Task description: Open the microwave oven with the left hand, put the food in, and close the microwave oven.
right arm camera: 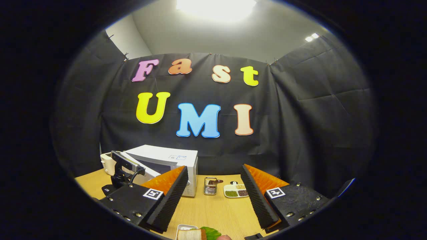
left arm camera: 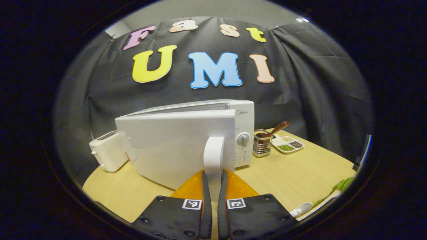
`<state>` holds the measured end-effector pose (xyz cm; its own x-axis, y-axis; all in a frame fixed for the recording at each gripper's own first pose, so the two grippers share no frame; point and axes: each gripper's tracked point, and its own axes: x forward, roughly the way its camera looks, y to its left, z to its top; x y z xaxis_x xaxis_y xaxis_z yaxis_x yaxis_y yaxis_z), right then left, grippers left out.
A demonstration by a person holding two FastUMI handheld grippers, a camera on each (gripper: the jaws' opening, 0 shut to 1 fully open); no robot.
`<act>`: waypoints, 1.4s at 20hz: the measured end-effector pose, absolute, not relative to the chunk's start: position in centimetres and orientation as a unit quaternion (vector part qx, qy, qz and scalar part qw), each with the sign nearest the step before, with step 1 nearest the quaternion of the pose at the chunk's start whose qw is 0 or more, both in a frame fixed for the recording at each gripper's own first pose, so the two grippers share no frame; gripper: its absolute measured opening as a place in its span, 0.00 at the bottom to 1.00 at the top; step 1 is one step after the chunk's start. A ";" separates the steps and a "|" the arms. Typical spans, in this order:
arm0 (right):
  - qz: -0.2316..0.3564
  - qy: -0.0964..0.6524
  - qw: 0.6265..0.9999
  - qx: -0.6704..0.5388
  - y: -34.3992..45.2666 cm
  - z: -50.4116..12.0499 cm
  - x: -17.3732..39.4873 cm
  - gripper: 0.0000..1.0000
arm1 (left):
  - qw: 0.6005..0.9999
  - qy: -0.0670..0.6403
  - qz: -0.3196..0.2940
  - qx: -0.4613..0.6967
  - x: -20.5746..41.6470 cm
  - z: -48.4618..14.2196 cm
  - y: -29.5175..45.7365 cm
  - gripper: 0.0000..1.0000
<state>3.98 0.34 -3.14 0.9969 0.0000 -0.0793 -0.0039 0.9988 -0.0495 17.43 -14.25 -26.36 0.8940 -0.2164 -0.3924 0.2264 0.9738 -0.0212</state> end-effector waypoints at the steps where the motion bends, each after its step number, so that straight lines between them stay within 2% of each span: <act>1: 0.012 0.043 0.999 -0.022 0.3 -3.4 3.7 0.96 | 0.973 0.201 -0.109 0.016 16.8 -26.3 -13.7 0.13; 6: 0.085 0.052 0.995 -0.010 2.4 -3.8 1.9 0.96 | 0.975 0.209 -0.068 0.019 13.7 -26.0 -10.0 0.13; 13: 0.132 0.045 0.990 -0.005 6.5 -3.5 0.8 0.96 | 0.976 0.216 -0.032 0.016 10.0 -26.1 -4.5 0.13; 28: 0.090 0.042 0.995 0.004 15.9 -2.2 -0.2 0.96 | 0.971 0.214 -0.105 0.015 6.6 -26.4 4.8 0.13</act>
<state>-0.23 15.95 -2.23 0.9803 0.1787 -0.0838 -0.1780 0.9839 0.0164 6.55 4.76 -26.37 0.8867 -0.1972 -0.4181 0.2097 0.9776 -0.0164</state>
